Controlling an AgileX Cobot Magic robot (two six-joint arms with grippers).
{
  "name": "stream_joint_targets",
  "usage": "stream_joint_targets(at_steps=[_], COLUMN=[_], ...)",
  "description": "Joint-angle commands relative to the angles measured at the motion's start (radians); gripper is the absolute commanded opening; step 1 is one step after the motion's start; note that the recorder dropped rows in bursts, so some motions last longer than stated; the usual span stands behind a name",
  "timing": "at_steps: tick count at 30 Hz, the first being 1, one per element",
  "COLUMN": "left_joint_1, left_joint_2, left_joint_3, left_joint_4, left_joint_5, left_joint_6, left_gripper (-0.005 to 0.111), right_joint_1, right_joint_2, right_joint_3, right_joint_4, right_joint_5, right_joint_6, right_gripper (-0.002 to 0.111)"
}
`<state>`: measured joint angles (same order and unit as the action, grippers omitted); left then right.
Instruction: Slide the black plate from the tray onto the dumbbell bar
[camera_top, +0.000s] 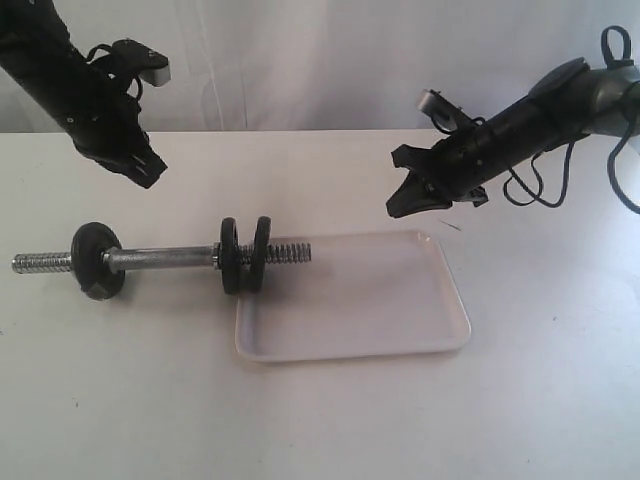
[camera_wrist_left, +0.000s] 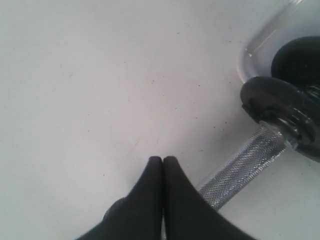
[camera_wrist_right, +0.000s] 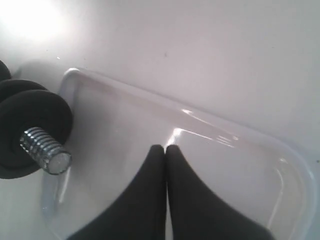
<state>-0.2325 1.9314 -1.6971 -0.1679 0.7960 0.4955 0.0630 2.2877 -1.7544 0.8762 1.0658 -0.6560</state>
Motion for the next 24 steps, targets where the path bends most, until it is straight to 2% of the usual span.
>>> stream_joint_targets(at_steps=[1,7,13,17,20,24], left_joint_1=[0.001,0.001,0.005,0.043,0.1,0.132], left_joint_2=[-0.005,-0.007,-0.011,-0.011,-0.021,-0.041], left_joint_3=[0.0,-0.002,-0.002,-0.002,-0.002,0.0], left_joint_4=[0.066,0.238,0.247,0.226,0.202,0.2], left_joint_5=[0.009,0.058,0.141,0.171,0.224,0.274], left_joint_6=[-0.179,-0.406,-0.434,-0.473,-0.486,-0.496], left_gripper=[0.0,0.0,0.0,0.0,0.0,0.0], right_joint_1=[-0.006,-0.006,-0.006,-0.006,-0.006,-0.006], right_joint_2=[-0.043,-0.102,-0.146,-0.158,-0.161,-0.163], right_joint_3=[-0.004,-0.004,-0.004,0.0,0.0,0.0], right_joint_4=[-0.141,-0.243,-0.328,-0.391,-0.479,-0.498], right_joint_5=[-0.011,-0.009,0.015,0.057,0.078,0.098], right_joint_6=[0.089,0.152,0.234,0.269,0.327,0.348], right_gripper=[0.0,0.0,0.0,0.0,0.0,0.0])
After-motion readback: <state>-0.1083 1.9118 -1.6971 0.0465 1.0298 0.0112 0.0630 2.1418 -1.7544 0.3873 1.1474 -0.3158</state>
